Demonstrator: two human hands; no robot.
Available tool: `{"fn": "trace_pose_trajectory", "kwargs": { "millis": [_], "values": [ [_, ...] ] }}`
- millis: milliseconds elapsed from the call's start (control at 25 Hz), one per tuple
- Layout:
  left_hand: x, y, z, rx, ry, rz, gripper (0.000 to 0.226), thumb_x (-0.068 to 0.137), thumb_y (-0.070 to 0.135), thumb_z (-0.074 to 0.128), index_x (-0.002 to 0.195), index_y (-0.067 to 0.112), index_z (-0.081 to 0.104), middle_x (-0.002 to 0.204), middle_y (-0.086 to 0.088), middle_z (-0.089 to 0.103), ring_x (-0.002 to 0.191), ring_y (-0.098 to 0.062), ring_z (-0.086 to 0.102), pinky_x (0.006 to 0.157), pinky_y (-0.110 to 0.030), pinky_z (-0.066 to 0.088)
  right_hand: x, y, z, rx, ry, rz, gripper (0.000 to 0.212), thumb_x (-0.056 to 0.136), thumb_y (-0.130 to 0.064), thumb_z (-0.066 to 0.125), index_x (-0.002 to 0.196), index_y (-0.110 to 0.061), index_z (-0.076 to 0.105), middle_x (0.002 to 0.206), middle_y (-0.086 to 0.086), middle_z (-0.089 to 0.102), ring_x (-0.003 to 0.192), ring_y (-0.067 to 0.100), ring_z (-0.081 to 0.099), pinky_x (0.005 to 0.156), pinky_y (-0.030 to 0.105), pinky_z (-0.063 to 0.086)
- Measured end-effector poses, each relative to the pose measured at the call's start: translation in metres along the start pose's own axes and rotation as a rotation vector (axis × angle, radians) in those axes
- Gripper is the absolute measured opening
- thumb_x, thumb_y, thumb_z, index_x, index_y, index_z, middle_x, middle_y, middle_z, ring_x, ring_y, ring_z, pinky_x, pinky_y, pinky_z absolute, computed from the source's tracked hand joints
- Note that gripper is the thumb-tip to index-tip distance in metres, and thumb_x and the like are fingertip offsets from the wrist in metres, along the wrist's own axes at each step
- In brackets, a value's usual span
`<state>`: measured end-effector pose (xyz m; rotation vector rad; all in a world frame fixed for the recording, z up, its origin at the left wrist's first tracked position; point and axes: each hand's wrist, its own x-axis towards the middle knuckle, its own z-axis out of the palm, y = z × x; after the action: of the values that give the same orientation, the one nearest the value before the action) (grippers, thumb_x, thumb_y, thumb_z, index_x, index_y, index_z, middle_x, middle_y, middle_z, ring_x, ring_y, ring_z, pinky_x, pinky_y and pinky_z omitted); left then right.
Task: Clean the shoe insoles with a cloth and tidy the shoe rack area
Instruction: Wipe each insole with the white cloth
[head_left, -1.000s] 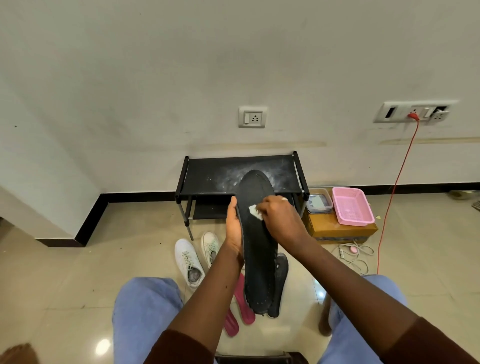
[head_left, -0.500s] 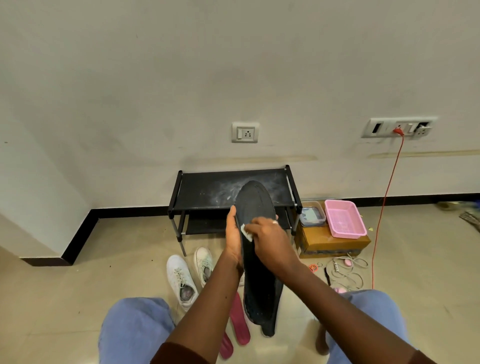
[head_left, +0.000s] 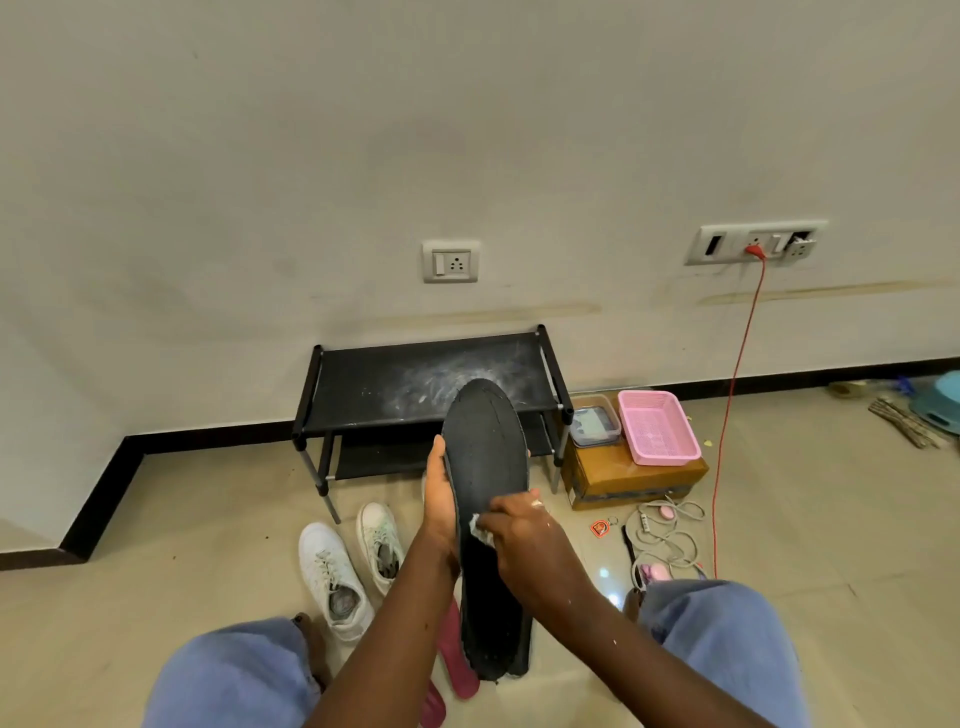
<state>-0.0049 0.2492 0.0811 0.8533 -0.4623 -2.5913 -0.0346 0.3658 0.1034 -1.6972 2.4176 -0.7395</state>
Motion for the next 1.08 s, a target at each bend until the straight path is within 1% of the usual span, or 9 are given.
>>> {"fn": "trace_pose_trajectory", "kwargs": {
  "millis": [80,160,360,520,720,840,920,1000,1080],
  "values": [
    [0.0,-0.006,0.002,0.041,0.028,0.054,0.06,0.093,0.053,0.037,0.119,0.005,0.06,0.1,-0.016,0.07,0.088,-0.026,0.068,0.083,-0.038,0.049,0.032,0.013,0.0,-0.054,0.028,-0.015,0.019,0.068,0.004,0.07,0.084,-0.005,0.072,0.082,0.009,0.067,0.074,0.025,0.063,0.06,0.029,0.052],
    [-0.001,-0.013,0.002,0.061,0.015,0.024,0.059,0.094,0.052,0.034,0.117,0.005,0.061,0.104,-0.016,0.068,0.088,-0.025,0.068,0.081,-0.036,0.05,0.062,0.027,-0.005,-0.133,0.078,0.016,0.02,0.078,0.004,0.06,0.094,-0.002,0.07,0.093,0.013,0.066,0.086,0.028,0.061,0.069,0.032,0.051],
    [0.002,-0.018,0.01,0.161,-0.007,-0.053,0.061,0.096,0.054,0.03,0.114,0.004,0.06,0.085,-0.017,0.073,0.069,-0.025,0.072,0.053,-0.033,0.057,0.101,0.046,-0.021,-0.149,0.21,0.15,0.03,0.089,-0.001,0.049,0.117,-0.004,0.06,0.121,0.014,0.058,0.111,0.029,0.051,0.088,0.035,0.046],
    [0.015,-0.014,0.008,0.138,0.036,0.063,0.061,0.094,0.055,0.034,0.122,0.008,0.06,0.106,-0.013,0.07,0.091,-0.023,0.069,0.078,-0.035,0.054,0.073,0.043,-0.002,-0.103,0.195,0.119,0.028,0.083,0.006,0.054,0.105,-0.006,0.067,0.106,0.01,0.064,0.097,0.027,0.058,0.076,0.029,0.049],
    [0.036,-0.007,0.003,-0.035,0.035,0.045,0.072,0.086,0.066,0.038,0.123,0.008,0.058,0.116,-0.018,0.064,0.093,-0.031,0.064,0.077,-0.043,0.056,-0.012,0.018,0.019,0.029,0.119,-0.037,0.035,0.055,-0.004,0.084,0.087,-0.012,0.072,0.085,0.002,0.07,0.078,0.021,0.066,0.063,0.024,0.054],
    [0.057,-0.007,-0.01,-0.082,0.013,0.054,0.077,0.084,0.069,0.04,0.128,0.009,0.056,0.124,-0.018,0.061,0.096,-0.033,0.065,0.081,-0.047,0.054,-0.05,0.014,0.024,0.128,0.022,-0.013,0.039,0.05,-0.007,0.088,0.086,-0.014,0.073,0.084,-0.002,0.07,0.075,0.015,0.066,0.063,0.017,0.052],
    [0.067,-0.011,-0.013,-0.067,0.041,0.035,0.076,0.083,0.069,0.041,0.131,0.01,0.054,0.129,-0.017,0.058,0.099,-0.032,0.063,0.084,-0.047,0.052,-0.055,0.027,0.027,0.18,0.055,0.091,0.028,0.058,-0.003,0.08,0.083,-0.012,0.074,0.085,-0.003,0.069,0.075,0.013,0.065,0.067,0.009,0.048],
    [0.073,-0.019,-0.013,-0.049,0.047,0.018,0.075,0.083,0.067,0.044,0.13,0.01,0.056,0.127,-0.017,0.059,0.098,-0.032,0.062,0.085,-0.046,0.051,-0.045,0.044,0.022,0.411,0.122,0.379,0.022,0.074,0.005,0.066,0.09,-0.009,0.074,0.094,-0.005,0.063,0.083,0.01,0.062,0.075,0.0,0.041],
    [0.079,-0.03,-0.018,0.046,0.118,0.013,0.069,0.086,0.065,0.042,0.121,0.009,0.061,0.12,-0.018,0.063,0.092,-0.029,0.064,0.081,-0.041,0.053,-0.029,0.065,0.023,0.648,0.003,0.673,0.026,0.082,0.003,0.06,0.099,-0.012,0.072,0.1,-0.008,0.059,0.09,0.007,0.058,0.079,0.002,0.041]
  ]
}}
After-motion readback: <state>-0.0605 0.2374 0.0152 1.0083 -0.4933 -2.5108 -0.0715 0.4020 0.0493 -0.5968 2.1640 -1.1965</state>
